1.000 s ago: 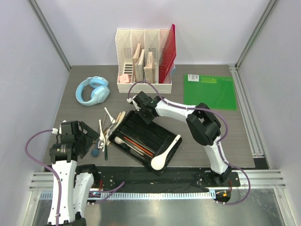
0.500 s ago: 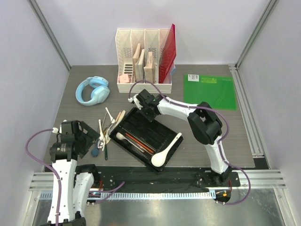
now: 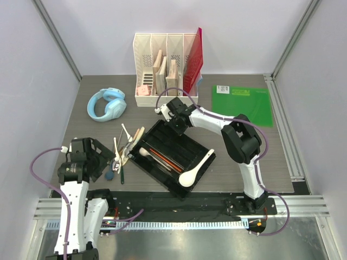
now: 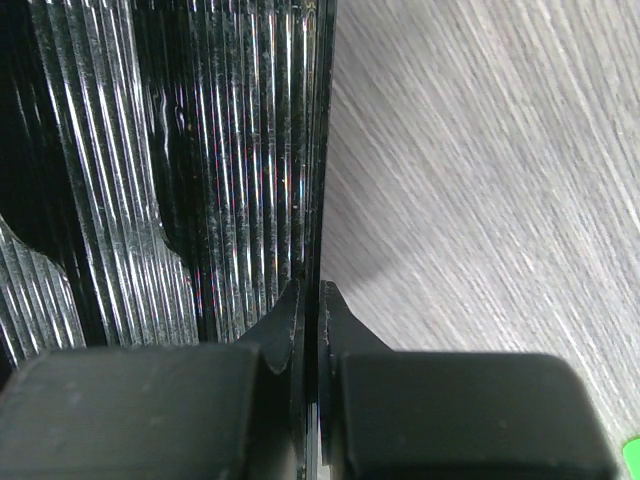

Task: Sort the eating utensils into containers
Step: Adjust the storage box at the center of the board.

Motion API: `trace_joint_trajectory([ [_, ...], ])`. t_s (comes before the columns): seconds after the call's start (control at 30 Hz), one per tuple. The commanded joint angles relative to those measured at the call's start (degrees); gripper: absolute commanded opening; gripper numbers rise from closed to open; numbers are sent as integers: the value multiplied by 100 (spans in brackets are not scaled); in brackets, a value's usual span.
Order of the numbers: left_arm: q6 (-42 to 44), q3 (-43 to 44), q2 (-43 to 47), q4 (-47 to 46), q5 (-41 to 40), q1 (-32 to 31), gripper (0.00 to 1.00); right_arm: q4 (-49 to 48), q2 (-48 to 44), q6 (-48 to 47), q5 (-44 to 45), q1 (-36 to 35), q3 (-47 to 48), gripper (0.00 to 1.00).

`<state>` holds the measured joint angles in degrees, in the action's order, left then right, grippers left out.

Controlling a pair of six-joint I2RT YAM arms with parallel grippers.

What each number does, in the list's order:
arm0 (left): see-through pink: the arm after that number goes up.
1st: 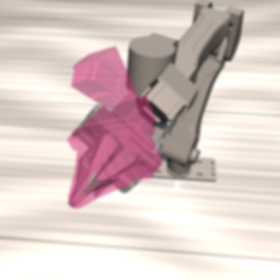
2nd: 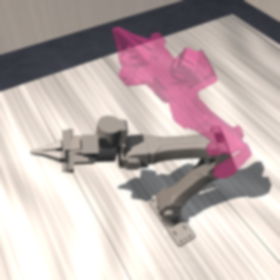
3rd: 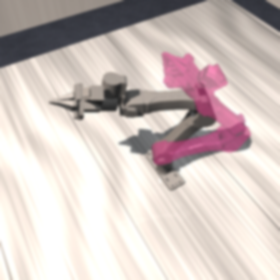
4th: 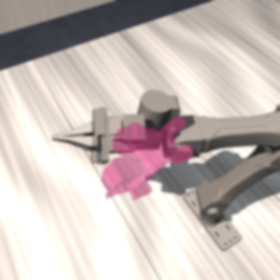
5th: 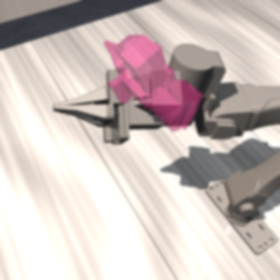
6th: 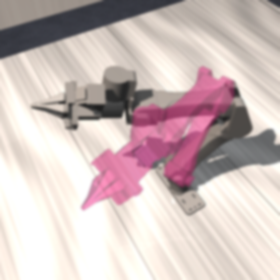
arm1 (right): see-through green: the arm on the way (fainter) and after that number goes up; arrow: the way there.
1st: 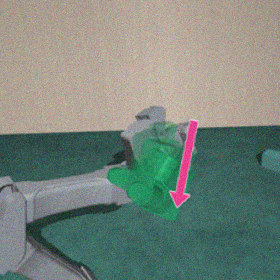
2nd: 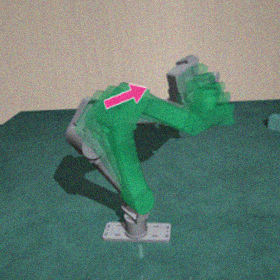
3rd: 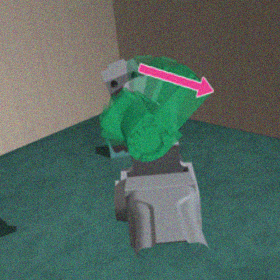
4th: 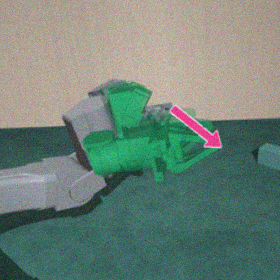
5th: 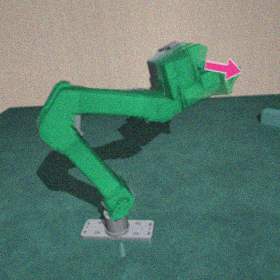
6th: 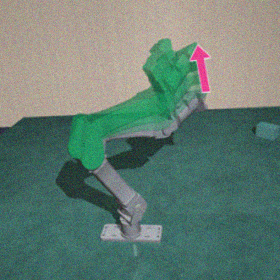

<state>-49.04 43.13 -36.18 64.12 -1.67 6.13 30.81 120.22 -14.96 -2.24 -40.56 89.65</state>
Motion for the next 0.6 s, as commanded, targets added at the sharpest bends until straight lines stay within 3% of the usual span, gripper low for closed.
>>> trace_joint_trajectory([
  [0.0,78,20,-99,-101,71,-24,92,-101,-254,-622,-92,100,-97,1],
  [0.23,61,11,-196,-224,132,-59,92,101,-201,-437,-286,-57,115,1],
  [0.37,43,-42,-178,-207,308,-51,92,-48,-298,-736,91,-58,-140,1],
  [0.57,96,-7,-196,21,325,-59,91,-496,-307,-1561,-320,83,-237,1],
])
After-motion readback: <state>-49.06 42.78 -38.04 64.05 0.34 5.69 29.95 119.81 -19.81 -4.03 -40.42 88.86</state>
